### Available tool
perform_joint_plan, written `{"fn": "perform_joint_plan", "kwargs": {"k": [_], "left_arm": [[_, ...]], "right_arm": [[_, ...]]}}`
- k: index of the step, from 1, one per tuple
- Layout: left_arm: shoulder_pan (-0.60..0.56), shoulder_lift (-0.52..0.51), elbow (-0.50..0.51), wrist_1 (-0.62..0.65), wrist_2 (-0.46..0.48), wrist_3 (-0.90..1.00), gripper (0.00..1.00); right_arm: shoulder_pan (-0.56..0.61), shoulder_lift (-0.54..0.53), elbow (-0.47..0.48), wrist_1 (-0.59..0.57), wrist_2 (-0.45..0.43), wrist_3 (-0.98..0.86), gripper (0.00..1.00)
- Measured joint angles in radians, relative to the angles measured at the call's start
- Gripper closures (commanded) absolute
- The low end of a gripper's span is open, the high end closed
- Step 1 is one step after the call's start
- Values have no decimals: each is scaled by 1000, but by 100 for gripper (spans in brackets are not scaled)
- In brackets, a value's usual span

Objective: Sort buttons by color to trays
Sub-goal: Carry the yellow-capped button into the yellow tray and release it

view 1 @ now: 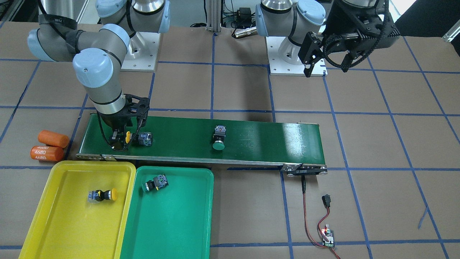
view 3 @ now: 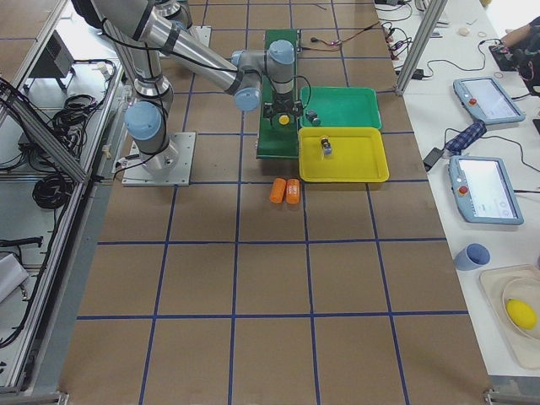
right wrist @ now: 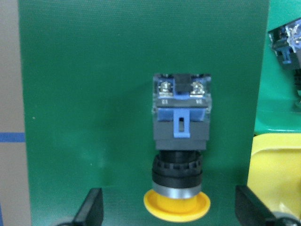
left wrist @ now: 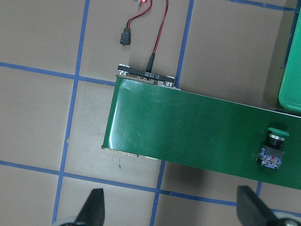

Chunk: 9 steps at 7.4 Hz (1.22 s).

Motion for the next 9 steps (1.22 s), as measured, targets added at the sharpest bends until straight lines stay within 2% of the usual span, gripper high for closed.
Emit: {"fn": "perform_joint_plan", "kwargs": {"k": [2,3,4,6,7,9], "left_arm": [[0,1,-1,0,2,1,0],[0,2,-3,0,0,0,0],[0,4,-8,2,-1,-1,0],[0,8,-14,3,-1,-1,0],[0,9,-15,3,-2,-1,0],[0,12,-24,4,-1,-1,0]], "right_arm": [[0,0,0,0,0,-1,0],[0,0,0,0,0,-2,14],[0,-1,0,0,1,-3,34],[0,-1,0,0,2,-15,66],[0,-1,0,0,3,-29,70],[0,-1,-3,-1,1,-41,70]]}}
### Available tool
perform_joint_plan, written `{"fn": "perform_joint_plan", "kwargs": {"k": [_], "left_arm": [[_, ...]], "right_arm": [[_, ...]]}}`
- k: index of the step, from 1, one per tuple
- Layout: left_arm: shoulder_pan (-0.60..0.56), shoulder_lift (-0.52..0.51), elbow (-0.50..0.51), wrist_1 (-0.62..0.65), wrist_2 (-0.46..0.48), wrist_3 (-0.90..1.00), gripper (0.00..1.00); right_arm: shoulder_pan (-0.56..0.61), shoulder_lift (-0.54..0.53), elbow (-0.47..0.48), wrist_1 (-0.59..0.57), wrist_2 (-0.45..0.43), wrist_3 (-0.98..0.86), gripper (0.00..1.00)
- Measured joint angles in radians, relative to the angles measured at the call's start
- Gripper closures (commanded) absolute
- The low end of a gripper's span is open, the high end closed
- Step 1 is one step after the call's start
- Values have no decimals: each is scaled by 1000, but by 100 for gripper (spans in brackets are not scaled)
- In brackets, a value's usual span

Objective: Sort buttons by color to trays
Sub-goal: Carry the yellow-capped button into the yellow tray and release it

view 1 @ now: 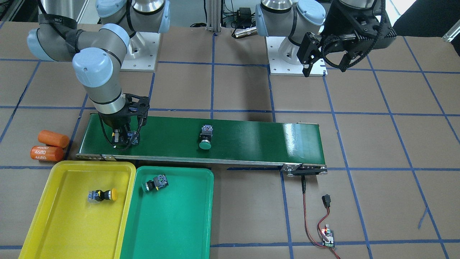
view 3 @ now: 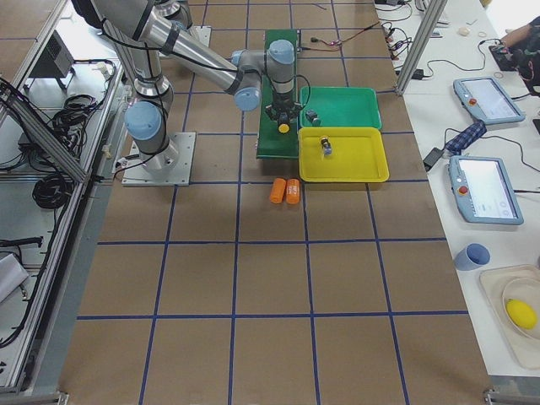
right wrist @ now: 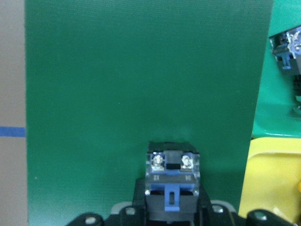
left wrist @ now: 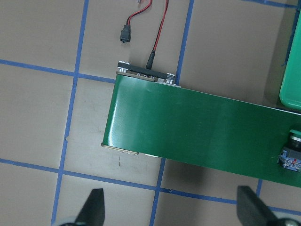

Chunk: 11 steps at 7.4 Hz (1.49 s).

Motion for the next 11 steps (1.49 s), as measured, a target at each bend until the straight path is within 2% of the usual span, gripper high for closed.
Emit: {"fn": "perform_joint_plan", "kwargs": {"k": [3,6,7,8,9,11], "left_arm": [[0,5,-6,4,1,1,0],[0,7,-9,5,1,0,0],[0,7,-10,5,0,0,0],[0,8,-11,5,0,0,0],[0,9,-11,5,0,0,0],[0,9,-11,5,0,0,0]], "right_arm": [[-7,13,-64,3,-13,-70,70],[-77,127,-198,-2,-6,-140,69],[-130,187,-246,-2,2,-186,55],[-184,234,-274,-2,12,-235,35],[-230,261,-285,-3,24,-279,2],[-269,278,-288,-2,43,-308,0]]}}
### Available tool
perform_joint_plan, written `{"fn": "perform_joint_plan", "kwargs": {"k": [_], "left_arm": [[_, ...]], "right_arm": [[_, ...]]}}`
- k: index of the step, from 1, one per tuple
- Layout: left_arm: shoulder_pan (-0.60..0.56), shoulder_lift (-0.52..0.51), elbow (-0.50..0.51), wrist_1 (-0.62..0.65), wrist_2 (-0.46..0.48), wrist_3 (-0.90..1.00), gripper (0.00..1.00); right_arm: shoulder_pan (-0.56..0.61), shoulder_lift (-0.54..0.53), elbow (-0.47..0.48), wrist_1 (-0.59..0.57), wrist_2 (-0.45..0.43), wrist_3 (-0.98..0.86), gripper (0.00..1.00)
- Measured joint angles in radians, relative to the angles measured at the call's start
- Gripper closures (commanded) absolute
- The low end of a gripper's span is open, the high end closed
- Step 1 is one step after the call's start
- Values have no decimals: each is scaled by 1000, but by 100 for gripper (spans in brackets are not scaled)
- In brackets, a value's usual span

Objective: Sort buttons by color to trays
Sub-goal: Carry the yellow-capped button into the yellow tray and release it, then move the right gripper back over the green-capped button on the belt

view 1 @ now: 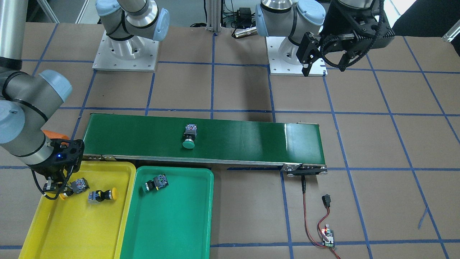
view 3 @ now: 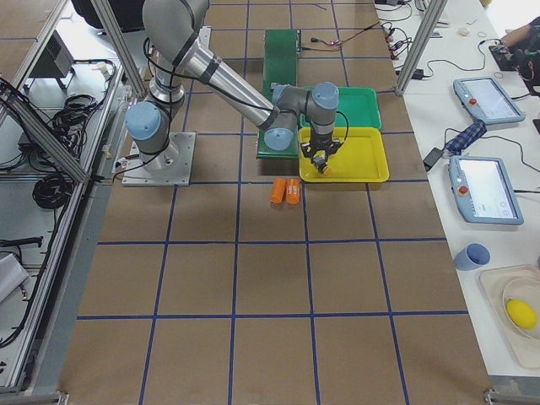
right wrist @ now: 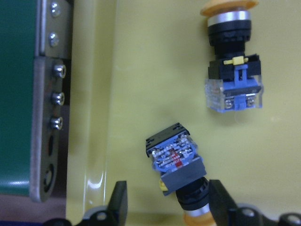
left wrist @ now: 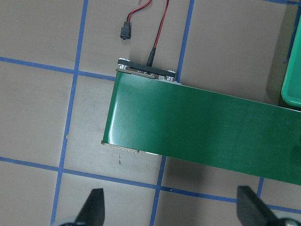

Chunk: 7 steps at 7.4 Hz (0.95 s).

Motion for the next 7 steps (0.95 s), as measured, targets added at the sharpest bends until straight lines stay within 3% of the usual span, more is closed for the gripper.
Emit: {"fn": "perform_joint_plan", "kwargs": {"k": [3,7], "left_arm": [[0,0,0,0,0,-4,0],[0,1,-7,0,1,-6,0]], "right_arm": [[1,-55,10,31,23,1,0],[75,-203,30,199,22,15,0]]}}
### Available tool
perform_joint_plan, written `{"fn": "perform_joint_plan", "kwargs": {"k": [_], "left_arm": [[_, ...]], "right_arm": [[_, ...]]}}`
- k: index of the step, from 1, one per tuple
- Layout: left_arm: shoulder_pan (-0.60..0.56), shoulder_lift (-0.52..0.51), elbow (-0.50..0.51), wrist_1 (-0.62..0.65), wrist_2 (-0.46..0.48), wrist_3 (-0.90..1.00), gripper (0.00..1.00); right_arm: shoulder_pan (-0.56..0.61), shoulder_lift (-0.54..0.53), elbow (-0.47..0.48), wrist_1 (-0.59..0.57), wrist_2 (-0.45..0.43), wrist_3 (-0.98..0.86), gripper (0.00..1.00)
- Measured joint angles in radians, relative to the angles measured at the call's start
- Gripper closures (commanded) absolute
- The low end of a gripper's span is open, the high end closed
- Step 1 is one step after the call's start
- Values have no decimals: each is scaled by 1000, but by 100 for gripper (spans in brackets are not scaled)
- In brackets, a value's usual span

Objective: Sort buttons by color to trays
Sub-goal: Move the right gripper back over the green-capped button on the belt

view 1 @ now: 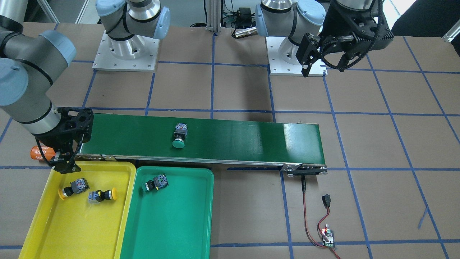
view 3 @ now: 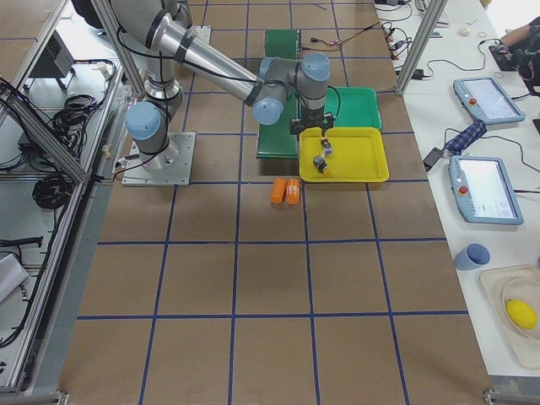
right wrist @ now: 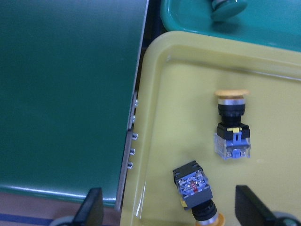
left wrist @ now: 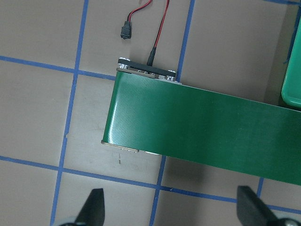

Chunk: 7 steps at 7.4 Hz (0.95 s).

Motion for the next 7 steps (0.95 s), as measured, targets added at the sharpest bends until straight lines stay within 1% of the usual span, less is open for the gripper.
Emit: {"fn": "perform_joint_plan", "kwargs": {"k": [1,3,5,7], "left_arm": [[0,2,-2,0,-1,0,0],[0,2,-4,0,-1,-3,0],[0,3,-7,0,-1,-2,0],[0,5,-14,1,0,-2,0]], "right_arm": [[28,-24,17,20,-1,39,0],[76,-68,81,22,0,204,0],[100,-83,105,25,3,412,5],[110,-89,105,28,4,701,5]]}}
